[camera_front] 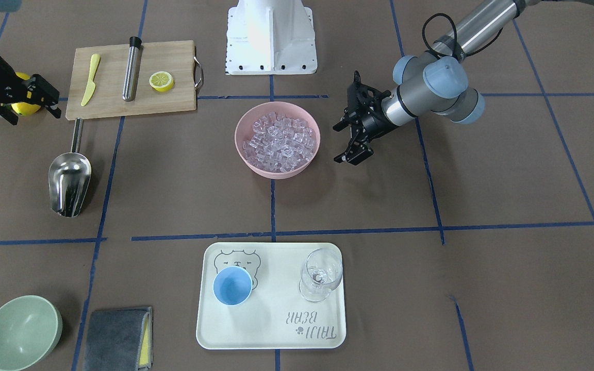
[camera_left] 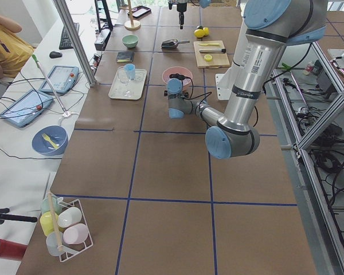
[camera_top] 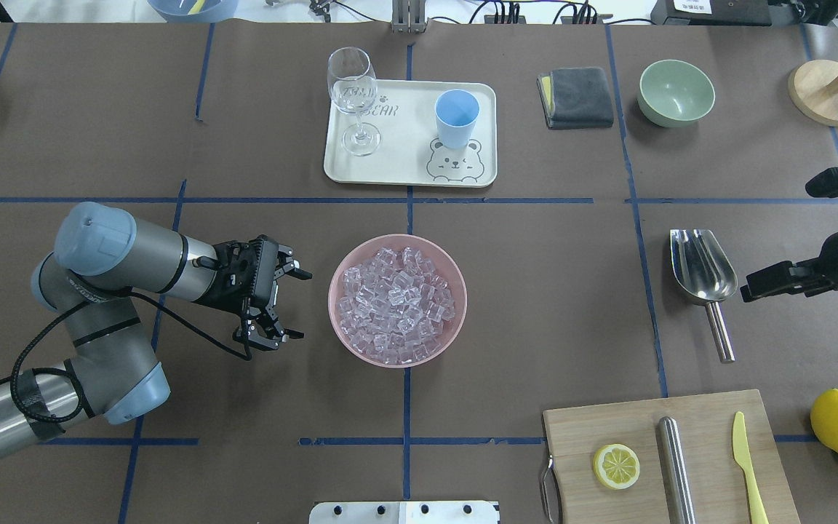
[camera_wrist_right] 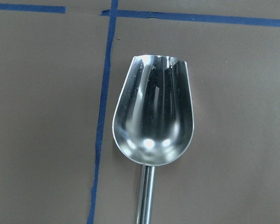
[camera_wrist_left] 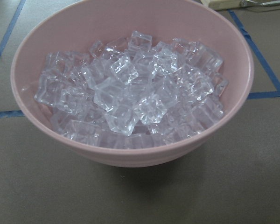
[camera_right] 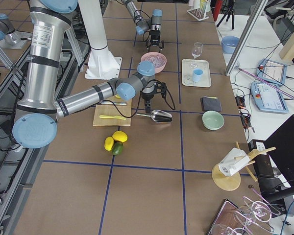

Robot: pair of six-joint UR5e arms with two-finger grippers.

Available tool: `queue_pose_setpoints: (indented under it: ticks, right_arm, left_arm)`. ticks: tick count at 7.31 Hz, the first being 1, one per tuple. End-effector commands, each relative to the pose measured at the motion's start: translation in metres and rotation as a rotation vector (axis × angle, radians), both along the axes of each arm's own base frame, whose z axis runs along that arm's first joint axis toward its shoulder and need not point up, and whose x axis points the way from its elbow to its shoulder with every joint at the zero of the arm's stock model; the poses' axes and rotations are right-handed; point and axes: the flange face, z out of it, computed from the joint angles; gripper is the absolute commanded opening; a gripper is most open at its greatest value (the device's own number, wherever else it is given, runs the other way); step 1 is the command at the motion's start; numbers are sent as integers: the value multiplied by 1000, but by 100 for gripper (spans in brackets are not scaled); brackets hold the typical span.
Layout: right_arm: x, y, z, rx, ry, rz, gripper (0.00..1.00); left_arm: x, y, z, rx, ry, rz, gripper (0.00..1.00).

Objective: Put ice in cup with scoop
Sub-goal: 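Move the left gripper beside the pink bowl while the right gripper approaches the metal scoop, then lower the right gripper and close it on the metal scoop's handle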

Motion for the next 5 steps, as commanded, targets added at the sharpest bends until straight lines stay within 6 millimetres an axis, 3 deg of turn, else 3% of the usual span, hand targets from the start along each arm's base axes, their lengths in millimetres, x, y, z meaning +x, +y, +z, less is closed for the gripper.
queue_pose_setpoints:
  ticks: [1,3,5]
  right_arm:
    - [-32,25,5,-19,6,54,100]
    - [-47,32,39,13,44,65,100]
    - [-58,36,51,3,42,77,99]
  left_arm:
    - [0,0,-1,-127,-7,-20,100]
    - [0,0,-2,-130,-4,-23,100]
    - [-1,0,-3,-131,-3,-25,100]
